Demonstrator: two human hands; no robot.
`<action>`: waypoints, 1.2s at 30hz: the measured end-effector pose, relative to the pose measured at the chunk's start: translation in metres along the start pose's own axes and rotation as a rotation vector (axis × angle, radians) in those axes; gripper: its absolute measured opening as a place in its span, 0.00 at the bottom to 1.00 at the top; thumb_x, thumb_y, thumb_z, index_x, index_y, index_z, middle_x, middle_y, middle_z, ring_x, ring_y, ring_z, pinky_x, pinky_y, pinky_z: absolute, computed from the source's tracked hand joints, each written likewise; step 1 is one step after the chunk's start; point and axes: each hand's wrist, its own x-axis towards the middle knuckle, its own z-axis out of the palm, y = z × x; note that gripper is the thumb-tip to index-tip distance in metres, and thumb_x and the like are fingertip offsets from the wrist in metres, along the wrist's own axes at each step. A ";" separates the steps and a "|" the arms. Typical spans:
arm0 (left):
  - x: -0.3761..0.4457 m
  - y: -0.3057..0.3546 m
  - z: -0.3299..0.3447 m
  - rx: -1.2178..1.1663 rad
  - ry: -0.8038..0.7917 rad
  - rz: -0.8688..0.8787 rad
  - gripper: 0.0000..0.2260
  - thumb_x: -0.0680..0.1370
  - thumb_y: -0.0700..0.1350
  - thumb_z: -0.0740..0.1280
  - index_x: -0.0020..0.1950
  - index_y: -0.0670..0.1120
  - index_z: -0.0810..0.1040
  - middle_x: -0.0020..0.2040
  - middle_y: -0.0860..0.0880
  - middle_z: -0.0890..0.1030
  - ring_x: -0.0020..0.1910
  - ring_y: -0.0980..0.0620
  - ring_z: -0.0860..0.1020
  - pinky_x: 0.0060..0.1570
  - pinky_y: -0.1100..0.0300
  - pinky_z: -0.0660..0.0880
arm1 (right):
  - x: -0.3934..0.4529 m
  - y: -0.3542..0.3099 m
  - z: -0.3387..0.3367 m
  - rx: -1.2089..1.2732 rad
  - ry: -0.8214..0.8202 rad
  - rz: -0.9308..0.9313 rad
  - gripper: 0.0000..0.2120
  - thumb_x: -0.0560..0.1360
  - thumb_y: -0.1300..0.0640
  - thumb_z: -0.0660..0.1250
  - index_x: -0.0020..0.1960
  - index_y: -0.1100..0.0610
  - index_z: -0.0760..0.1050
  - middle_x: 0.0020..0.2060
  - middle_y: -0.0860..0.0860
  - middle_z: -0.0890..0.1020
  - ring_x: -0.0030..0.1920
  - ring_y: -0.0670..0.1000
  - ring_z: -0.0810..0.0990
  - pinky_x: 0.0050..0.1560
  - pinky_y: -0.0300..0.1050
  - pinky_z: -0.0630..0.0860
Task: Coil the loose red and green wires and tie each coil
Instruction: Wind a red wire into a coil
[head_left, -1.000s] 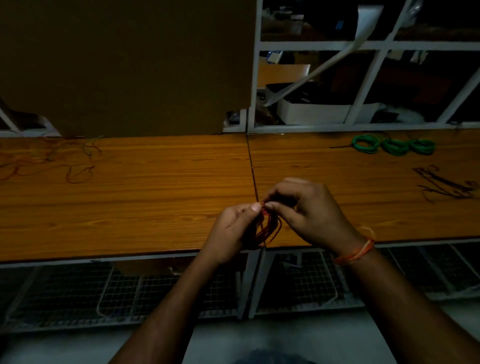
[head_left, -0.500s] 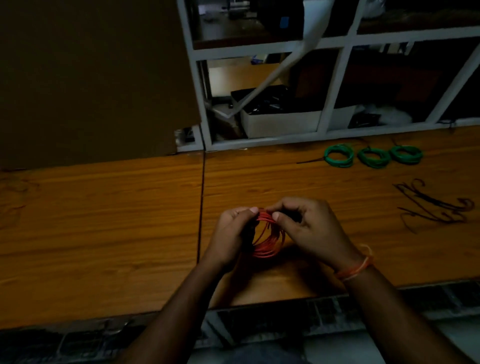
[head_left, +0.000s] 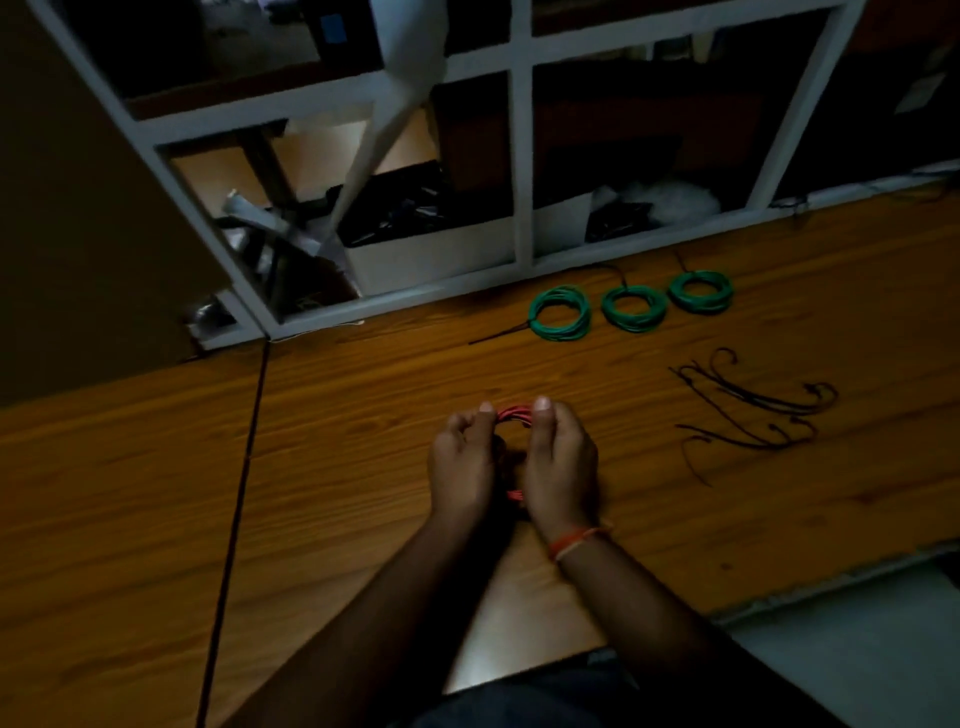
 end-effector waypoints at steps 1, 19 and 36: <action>0.003 -0.007 0.007 0.014 -0.008 0.005 0.12 0.84 0.50 0.64 0.55 0.41 0.76 0.37 0.45 0.79 0.34 0.49 0.79 0.34 0.56 0.76 | 0.006 0.007 -0.004 -0.047 0.039 0.023 0.18 0.84 0.42 0.53 0.46 0.50 0.76 0.31 0.42 0.74 0.34 0.47 0.76 0.32 0.47 0.70; 0.014 -0.056 0.070 0.248 -0.138 0.256 0.06 0.82 0.48 0.68 0.46 0.52 0.74 0.41 0.44 0.83 0.41 0.43 0.82 0.38 0.52 0.77 | 0.038 0.077 -0.131 -0.536 0.157 -0.042 0.03 0.76 0.57 0.69 0.48 0.55 0.81 0.44 0.53 0.79 0.46 0.56 0.78 0.45 0.47 0.77; 0.013 -0.060 0.067 0.131 -0.147 0.189 0.06 0.82 0.49 0.68 0.48 0.49 0.76 0.41 0.44 0.85 0.41 0.43 0.84 0.40 0.48 0.78 | 0.095 0.102 -0.168 -0.877 -0.034 -0.006 0.08 0.81 0.61 0.62 0.54 0.55 0.80 0.53 0.55 0.78 0.56 0.56 0.72 0.47 0.41 0.59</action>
